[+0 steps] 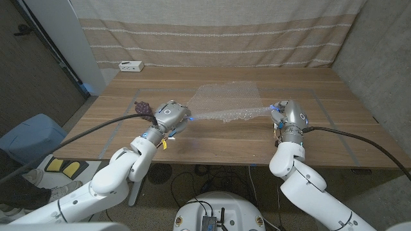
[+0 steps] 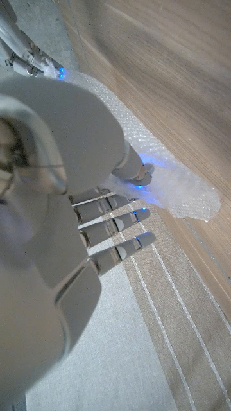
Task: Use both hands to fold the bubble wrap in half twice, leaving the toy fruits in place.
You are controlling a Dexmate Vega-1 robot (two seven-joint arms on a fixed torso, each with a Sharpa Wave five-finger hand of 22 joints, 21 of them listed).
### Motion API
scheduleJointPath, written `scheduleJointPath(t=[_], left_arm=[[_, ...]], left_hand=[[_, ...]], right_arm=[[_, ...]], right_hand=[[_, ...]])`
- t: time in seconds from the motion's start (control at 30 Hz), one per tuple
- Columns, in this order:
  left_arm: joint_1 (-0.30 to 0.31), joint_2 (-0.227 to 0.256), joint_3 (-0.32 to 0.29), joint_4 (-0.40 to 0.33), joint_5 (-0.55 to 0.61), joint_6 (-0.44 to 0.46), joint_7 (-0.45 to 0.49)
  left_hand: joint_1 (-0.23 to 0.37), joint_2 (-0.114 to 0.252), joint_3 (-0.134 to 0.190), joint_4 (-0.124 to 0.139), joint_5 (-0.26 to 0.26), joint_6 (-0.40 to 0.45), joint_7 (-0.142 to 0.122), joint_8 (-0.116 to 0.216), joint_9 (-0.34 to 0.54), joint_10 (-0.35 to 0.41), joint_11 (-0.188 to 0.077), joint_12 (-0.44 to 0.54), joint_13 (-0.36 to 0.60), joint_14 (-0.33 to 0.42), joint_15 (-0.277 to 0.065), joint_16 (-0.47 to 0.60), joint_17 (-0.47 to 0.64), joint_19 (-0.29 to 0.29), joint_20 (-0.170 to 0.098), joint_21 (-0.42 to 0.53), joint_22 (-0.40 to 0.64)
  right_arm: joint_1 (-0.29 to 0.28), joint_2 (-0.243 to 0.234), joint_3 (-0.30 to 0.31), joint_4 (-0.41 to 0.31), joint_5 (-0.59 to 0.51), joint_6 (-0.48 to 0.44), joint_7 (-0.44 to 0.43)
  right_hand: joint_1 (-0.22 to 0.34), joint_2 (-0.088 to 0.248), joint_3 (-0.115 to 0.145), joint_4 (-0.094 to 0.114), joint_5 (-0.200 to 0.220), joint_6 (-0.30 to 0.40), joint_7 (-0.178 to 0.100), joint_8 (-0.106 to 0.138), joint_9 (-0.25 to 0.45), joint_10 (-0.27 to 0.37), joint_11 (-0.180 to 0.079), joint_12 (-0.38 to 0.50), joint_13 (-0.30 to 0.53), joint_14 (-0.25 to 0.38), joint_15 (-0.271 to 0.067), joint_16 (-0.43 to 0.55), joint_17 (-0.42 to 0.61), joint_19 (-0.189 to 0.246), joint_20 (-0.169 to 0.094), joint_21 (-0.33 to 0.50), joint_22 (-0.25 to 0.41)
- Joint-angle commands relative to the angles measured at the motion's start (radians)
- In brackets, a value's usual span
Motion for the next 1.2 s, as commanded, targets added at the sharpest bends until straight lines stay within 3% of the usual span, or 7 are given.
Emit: scheduleJointPath(t=[0.03, 0.23, 0.57, 0.77, 1.2], left_arm=[[0.048, 0.052, -0.152, -0.083, -0.243, -0.089, -0.061], [0.068, 0.055, -0.234, -0.089, -0.375, -0.139, -0.072], [0.027, 0.068, -0.207, -0.117, -0.243, -0.033, -0.094], [-0.041, 0.057, -0.174, -0.087, -0.219, -0.026, -0.115], [-0.275, -0.008, -0.045, 0.051, -0.193, -0.051, -0.191]], left_hand=[[-0.003, -0.004, 0.008, -0.007, 0.002, 0.052, 0.057, 0.009, 0.003, 0.013, 0.002, -0.002, 0.003, 0.001, -0.034, -0.007, 0.001, -0.008, 0.001, 0.009, 0.003], [-0.002, -0.005, 0.012, -0.014, 0.004, 0.059, 0.064, 0.009, 0.003, 0.022, 0.006, -0.005, 0.003, 0.008, -0.028, -0.009, 0.001, -0.010, 0.001, 0.012, 0.003], [-0.006, -0.005, 0.015, -0.017, 0.006, 0.060, 0.062, 0.006, 0.004, 0.028, -0.001, -0.009, 0.002, 0.008, -0.030, -0.012, 0.002, -0.012, -0.001, 0.015, 0.002], [-0.007, -0.005, 0.015, -0.019, 0.006, 0.064, 0.060, 0.006, 0.004, 0.034, -0.002, -0.011, 0.002, 0.008, -0.034, -0.014, 0.003, -0.013, -0.005, 0.017, 0.001], [-0.011, -0.006, 0.015, -0.023, 0.007, 0.069, 0.062, 0.004, 0.004, 0.042, -0.005, -0.018, 0.002, 0.013, -0.041, -0.015, 0.004, -0.014, -0.011, 0.023, 0.000]], right_arm=[[-0.092, -0.006, 0.047, -0.059, 0.000, 0.092, -0.087], [-0.066, -0.007, 0.055, -0.034, -0.011, 0.144, -0.091], [0.029, -0.011, 0.044, 0.040, -0.002, 0.177, -0.029], [0.100, 0.005, 0.036, 0.107, 0.015, 0.203, -0.006], [0.270, 0.035, -0.003, 0.289, 0.041, 0.265, 0.022]], right_hand=[[-0.006, 0.003, 0.010, 0.000, 0.006, 0.062, 0.063, -0.001, 0.004, -0.003, 0.000, 0.001, 0.004, -0.004, -0.023, 0.000, 0.005, -0.004, 0.004, 0.000, 0.005], [-0.007, 0.003, 0.013, 0.000, 0.006, 0.064, 0.063, -0.001, 0.007, -0.001, -0.001, 0.001, 0.005, -0.002, -0.024, -0.001, 0.006, -0.004, 0.004, 0.000, 0.005], [-0.009, 0.003, 0.016, -0.001, 0.007, 0.063, 0.061, -0.003, 0.008, -0.003, -0.002, 0.000, 0.008, -0.002, -0.025, -0.002, 0.010, -0.004, 0.004, 0.000, 0.005], [-0.011, 0.002, 0.018, -0.001, 0.007, 0.062, 0.061, -0.003, 0.009, -0.003, -0.001, -0.001, 0.009, -0.002, -0.026, -0.002, 0.011, -0.004, 0.003, 0.000, 0.005], [-0.013, 0.002, 0.022, -0.001, 0.008, 0.064, 0.061, -0.004, 0.011, -0.003, -0.004, -0.002, 0.010, -0.001, -0.028, -0.003, 0.014, -0.005, 0.003, -0.001, 0.005]])
